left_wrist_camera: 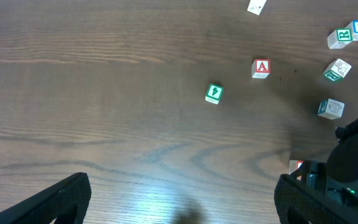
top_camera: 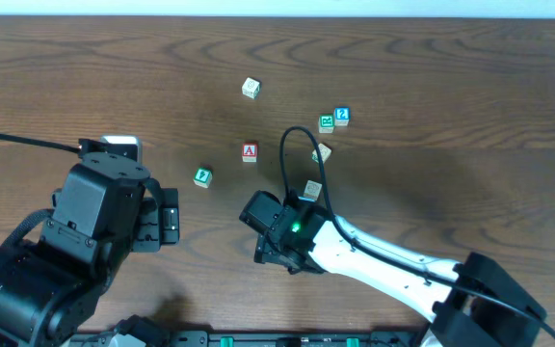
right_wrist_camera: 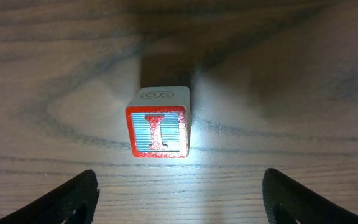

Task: Spell out Ai2
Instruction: 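Lower the right gripper onto the red 'I' block and grasp it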

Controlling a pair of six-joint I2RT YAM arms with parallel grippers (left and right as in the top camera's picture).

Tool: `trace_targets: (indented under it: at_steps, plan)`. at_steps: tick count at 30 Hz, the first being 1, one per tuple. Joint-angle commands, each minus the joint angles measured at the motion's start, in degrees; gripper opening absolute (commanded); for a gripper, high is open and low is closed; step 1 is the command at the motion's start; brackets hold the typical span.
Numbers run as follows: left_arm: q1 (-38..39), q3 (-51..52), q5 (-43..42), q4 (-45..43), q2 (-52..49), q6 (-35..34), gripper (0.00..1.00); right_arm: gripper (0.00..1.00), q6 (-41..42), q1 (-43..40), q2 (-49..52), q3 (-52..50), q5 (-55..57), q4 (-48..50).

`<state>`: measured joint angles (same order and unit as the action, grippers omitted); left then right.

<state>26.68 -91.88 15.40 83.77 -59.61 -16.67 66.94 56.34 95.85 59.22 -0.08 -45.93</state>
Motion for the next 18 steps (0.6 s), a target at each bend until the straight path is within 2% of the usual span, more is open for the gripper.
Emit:
trace_targets:
  at_steps: [1,10,18]
  plan:
    - [-0.09,-0.96,0.26,0.22,0.07,-0.2,0.95,0.8,-2.43,-0.26,1.07,0.35,0.46,1.03]
    - [-0.09,-0.96,1.33,0.24,0.07,-0.17,0.96,0.74,-8.35,-0.28,4.61,0.35,2.62,4.15]
    - [-0.09,-0.96,1.57,0.26,0.07,-0.02,0.95,0.58,-10.49,-0.28,6.29,0.35,4.35,5.27]
